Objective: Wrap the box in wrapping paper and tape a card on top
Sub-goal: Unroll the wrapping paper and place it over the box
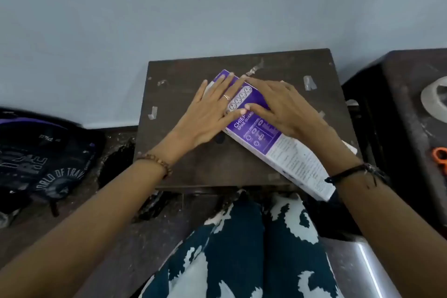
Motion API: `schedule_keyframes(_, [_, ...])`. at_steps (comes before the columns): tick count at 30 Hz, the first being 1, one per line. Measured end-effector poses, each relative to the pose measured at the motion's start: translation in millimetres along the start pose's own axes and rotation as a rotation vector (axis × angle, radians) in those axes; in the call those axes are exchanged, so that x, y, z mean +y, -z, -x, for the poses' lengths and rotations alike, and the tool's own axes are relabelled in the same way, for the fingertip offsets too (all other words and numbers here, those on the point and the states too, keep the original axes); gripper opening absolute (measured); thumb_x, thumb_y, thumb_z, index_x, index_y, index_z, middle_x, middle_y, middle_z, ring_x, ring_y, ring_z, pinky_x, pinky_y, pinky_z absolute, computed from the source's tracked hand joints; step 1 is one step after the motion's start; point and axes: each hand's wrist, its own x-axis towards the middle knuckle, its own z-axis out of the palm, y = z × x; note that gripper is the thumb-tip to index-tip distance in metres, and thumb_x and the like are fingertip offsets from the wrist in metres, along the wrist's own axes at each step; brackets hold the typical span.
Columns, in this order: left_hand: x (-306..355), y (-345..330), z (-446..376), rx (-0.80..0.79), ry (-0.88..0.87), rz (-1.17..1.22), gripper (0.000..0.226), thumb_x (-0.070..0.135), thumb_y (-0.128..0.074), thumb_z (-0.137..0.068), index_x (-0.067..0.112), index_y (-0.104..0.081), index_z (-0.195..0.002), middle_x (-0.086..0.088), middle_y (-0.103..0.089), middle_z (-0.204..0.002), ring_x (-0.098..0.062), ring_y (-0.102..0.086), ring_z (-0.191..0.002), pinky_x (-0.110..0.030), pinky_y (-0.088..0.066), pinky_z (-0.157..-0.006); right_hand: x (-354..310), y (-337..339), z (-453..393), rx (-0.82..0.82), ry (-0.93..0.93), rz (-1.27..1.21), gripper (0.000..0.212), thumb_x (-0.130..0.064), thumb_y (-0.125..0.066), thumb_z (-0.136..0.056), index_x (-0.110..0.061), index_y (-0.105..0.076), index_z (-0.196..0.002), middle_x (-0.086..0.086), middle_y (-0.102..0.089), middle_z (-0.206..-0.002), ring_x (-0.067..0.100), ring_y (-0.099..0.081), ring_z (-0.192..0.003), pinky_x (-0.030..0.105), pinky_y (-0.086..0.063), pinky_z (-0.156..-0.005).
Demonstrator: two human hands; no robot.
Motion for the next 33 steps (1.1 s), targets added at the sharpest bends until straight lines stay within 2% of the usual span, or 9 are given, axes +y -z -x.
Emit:
schedule_keyframes(3, [-4.7,-1.6,9.0,-0.134,0.079,-0.079,0.069,0.053,-0.029,-0.094,0.026,0.004,-0.148,0.002,0.008,-0.157,-0.013,0.006,-0.144,-0.040,0.004,-0.116,-6.3,-2.2,23.0,0.062,-0.056,-0.047,0.059,-0.045,-0.050,-0.093,-0.019,-0.033,-0.143,0.003,-0.040,-0.146,0.018,-0.040,-0.131,0.039,-0.028,-0.110])
schedule_keyframes(6, [-1.3,-1.6,21.4,-0.160,0.136,-0.055,0.069,0.050,-0.031,-0.095,0.024,0.006,-0.148,0.002,0.012,-0.157,-0.015,0.008,-0.144,-0.043,0.004,-0.115,-17.2,-15.2,51.5,0.037,-0.060,0.032,0.056,-0.044,-0.053,-0.092,-0.018,-0.038,-0.140,0.003,-0.039,-0.146,0.018,-0.038,-0.132,0.037,-0.030,-0.109])
schedule_keyframes(10, [9.7,-2.9,45.4,-0.144,0.246,-0.022,0.070,0.049,-0.030,-0.096,0.021,0.007,-0.148,-0.002,0.014,-0.156,-0.018,0.009,-0.144,-0.047,0.003,-0.115,-26.7,-36.9,86.7,0.110,-0.090,0.127,0.060,-0.043,-0.058,-0.089,-0.018,-0.038,-0.140,0.004,-0.031,-0.146,0.021,-0.034,-0.133,0.037,-0.026,-0.110])
schedule_keyframes(13, [15.3,-9.8,72.4,-0.114,0.241,-0.082,0.069,0.047,-0.030,-0.097,0.018,0.006,-0.148,-0.006,0.011,-0.157,-0.021,0.008,-0.144,-0.046,0.002,-0.115,-29.3,-52.3,107.7,0.187,-0.148,0.173,0.056,-0.030,-0.060,-0.089,-0.018,-0.038,-0.139,0.005,-0.031,-0.147,0.023,-0.035,-0.133,0.038,-0.029,-0.109])
schedule_keyframes(17, [11.3,-13.4,98.3,-0.065,0.241,-0.132,0.063,0.041,-0.028,-0.100,0.016,0.003,-0.149,-0.008,0.006,-0.157,-0.021,0.004,-0.145,-0.041,0.001,-0.116,-26.3,-69.4,123.2,0.108,-0.187,0.261,0.057,-0.020,-0.052,-0.093,-0.018,-0.029,-0.145,0.003,-0.043,-0.141,0.023,-0.044,-0.126,0.035,-0.034,-0.102])
schedule_keyframes(22, [-6.4,-8.1,102.4,-0.053,0.276,-0.079,0.062,0.034,-0.034,-0.100,0.021,0.001,-0.149,-0.006,0.005,-0.157,-0.026,0.005,-0.145,-0.041,-0.002,-0.116,-25.7,-73.0,112.7,0.408,-0.207,0.212,0.048,-0.006,-0.061,-0.084,-0.010,-0.049,-0.130,0.012,-0.052,-0.121,0.032,-0.055,-0.106,0.041,-0.047,-0.080])
schedule_keyframes(24, [-16.3,-2.2,98.1,-0.095,0.317,0.047,0.063,0.031,-0.039,-0.099,0.028,-0.001,-0.148,-0.008,0.010,-0.157,-0.033,0.006,-0.143,-0.044,-0.001,-0.116,-20.6,-65.1,97.3,0.475,-0.234,0.129,0.049,-0.013,-0.064,-0.085,-0.011,-0.048,-0.131,0.015,-0.045,-0.133,0.034,-0.049,-0.118,0.045,-0.046,-0.088])
schedule_keyframes(28, [-30.3,2.1,90.1,-0.105,0.330,0.398,0.063,0.017,-0.048,-0.096,0.037,-0.012,-0.144,-0.009,0.002,-0.155,-0.025,-0.015,-0.143,-0.047,-0.024,-0.114,-0.9,-53.3,70.4,0.472,-0.343,-0.026,0.054,-0.032,-0.059,-0.091,-0.018,-0.041,-0.140,0.010,-0.030,-0.150,0.026,-0.029,-0.137,0.045,-0.034,-0.104])
schedule_keyframes(33, [-38.4,6.2,71.4,-0.046,0.369,0.420,0.063,0.010,-0.049,-0.095,0.032,-0.017,-0.145,-0.008,-0.023,-0.149,-0.020,-0.038,-0.131,-0.030,-0.046,-0.094,8.3,-54.4,51.4,0.488,-0.358,0.081,0.052,-0.040,-0.059,-0.089,-0.024,-0.046,-0.137,0.005,-0.040,-0.146,0.024,-0.032,-0.134,0.050,-0.030,-0.104])
